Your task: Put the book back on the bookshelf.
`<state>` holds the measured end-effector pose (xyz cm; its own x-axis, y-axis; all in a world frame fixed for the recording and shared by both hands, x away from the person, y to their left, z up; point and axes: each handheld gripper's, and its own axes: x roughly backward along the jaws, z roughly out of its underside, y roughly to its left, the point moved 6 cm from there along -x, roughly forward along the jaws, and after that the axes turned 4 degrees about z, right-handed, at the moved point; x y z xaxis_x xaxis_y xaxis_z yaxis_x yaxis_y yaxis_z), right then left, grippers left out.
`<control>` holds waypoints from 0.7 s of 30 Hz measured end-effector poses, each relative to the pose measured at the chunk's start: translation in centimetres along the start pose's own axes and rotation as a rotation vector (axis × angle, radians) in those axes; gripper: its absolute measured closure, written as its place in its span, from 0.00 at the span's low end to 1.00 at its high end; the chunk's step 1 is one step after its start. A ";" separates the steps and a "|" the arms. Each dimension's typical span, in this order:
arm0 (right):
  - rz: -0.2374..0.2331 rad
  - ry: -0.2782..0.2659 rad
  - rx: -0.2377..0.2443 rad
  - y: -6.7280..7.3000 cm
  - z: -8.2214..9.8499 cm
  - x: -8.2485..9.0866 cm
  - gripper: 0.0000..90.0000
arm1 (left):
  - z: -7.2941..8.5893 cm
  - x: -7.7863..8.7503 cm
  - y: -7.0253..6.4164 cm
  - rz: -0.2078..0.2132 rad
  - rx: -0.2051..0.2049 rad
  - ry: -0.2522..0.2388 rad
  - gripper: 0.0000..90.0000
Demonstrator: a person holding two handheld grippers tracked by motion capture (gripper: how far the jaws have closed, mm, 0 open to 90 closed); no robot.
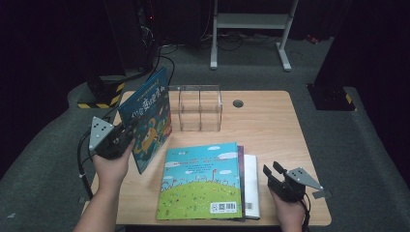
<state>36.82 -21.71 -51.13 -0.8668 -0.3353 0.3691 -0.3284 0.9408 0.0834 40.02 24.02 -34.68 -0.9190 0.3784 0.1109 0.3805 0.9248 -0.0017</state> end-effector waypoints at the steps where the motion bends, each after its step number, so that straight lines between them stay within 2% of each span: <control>1: 0.002 0.000 0.001 0.0 0.0 0.0 0.60 | -0.2 -0.2 0.1 -0.004 -0.003 -0.001 0.92; 6: 0.002 -0.003 -0.002 0.0 0.0 0.1 0.60 | -0.9 -1.3 0.2 -0.015 -0.004 -0.017 0.92; 10: 0.001 -0.006 -0.008 -0.1 -0.1 0.2 0.60 | -1.4 -3.1 0.7 -0.036 0.005 -0.029 0.92; 11: 0.001 -0.006 -0.009 -0.1 -0.1 0.2 0.60 | -1.4 -3.1 0.7 -0.036 0.005 -0.029 0.92; 14: 0.002 -0.010 -0.005 -0.2 -0.1 0.2 0.61 | -1.5 -4.6 1.2 -0.055 0.005 -0.035 0.92; 15: 0.002 -0.010 -0.005 -0.2 -0.1 0.2 0.61 | -1.5 -4.6 1.2 -0.055 0.005 -0.035 0.92; 16: 0.002 -0.011 -0.010 -0.3 -0.1 0.2 0.61 | -1.4 -5.3 1.4 -0.062 0.004 -0.036 0.92; 21: 0.006 -0.008 -0.015 -0.5 -0.1 0.3 0.61 | -1.2 -7.0 2.0 -0.082 0.012 -0.032 0.92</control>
<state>36.72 -22.24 -50.96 -0.8718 -0.3303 0.3619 -0.3178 0.9433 0.0954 47.28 23.15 -34.30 -0.9499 0.3024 0.0795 0.3029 0.9530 -0.0059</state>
